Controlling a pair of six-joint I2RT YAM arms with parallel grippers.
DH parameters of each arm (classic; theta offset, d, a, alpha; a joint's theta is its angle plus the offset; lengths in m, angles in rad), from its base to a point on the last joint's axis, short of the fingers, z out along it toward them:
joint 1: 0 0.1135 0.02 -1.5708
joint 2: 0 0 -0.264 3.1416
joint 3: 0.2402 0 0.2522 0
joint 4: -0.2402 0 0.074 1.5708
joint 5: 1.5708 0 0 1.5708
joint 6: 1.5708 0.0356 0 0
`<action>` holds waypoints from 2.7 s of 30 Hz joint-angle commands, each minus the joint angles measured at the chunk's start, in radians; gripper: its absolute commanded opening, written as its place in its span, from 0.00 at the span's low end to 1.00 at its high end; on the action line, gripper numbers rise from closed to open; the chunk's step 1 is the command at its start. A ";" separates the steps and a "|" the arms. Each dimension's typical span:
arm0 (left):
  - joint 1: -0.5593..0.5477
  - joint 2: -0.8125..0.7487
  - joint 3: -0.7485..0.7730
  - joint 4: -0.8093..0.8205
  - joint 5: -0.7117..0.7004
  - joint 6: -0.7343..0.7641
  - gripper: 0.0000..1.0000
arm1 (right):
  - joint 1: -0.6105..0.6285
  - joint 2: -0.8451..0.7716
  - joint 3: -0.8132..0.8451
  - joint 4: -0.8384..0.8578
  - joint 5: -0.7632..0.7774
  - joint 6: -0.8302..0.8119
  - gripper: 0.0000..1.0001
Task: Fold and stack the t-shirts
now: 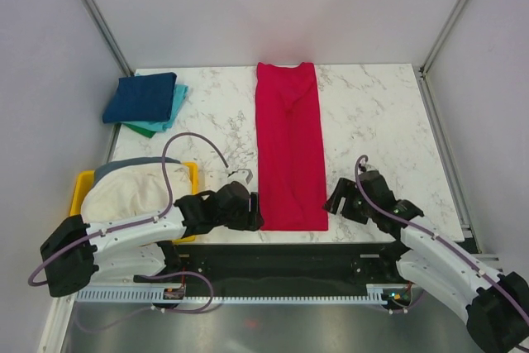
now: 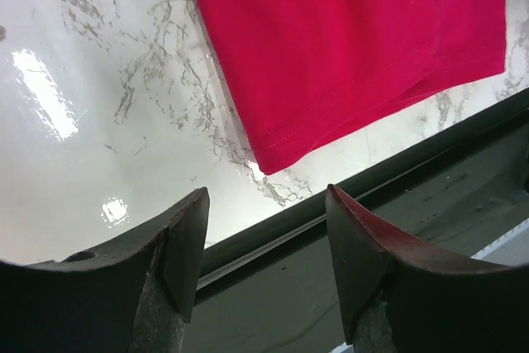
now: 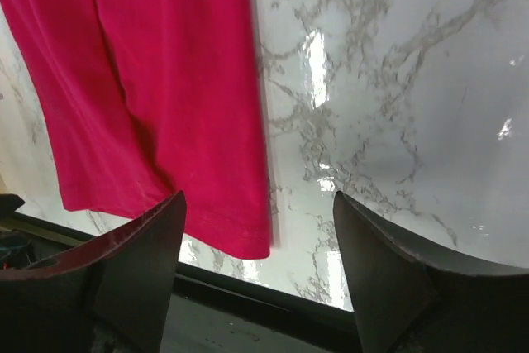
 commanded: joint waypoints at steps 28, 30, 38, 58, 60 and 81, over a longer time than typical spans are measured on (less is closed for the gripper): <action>0.004 0.191 -0.157 0.363 0.059 -0.077 0.16 | 0.223 -0.034 -0.169 0.044 0.046 0.223 0.19; 0.004 0.193 -0.147 0.360 0.059 -0.069 0.02 | 0.223 -0.054 -0.165 0.031 0.052 0.221 0.10; -0.048 -0.017 -0.053 0.153 0.086 -0.182 0.02 | 0.223 -0.201 -0.019 -0.250 0.155 0.211 0.00; 0.347 0.257 0.507 -0.113 0.169 0.245 0.02 | -0.026 0.458 0.676 -0.114 0.327 -0.222 0.00; 0.389 0.305 0.574 -0.111 0.189 0.276 0.02 | -0.058 0.516 0.743 -0.086 0.305 -0.262 0.00; 0.610 0.831 0.986 -0.160 0.338 0.422 0.02 | -0.193 1.036 1.096 0.009 0.143 -0.334 0.00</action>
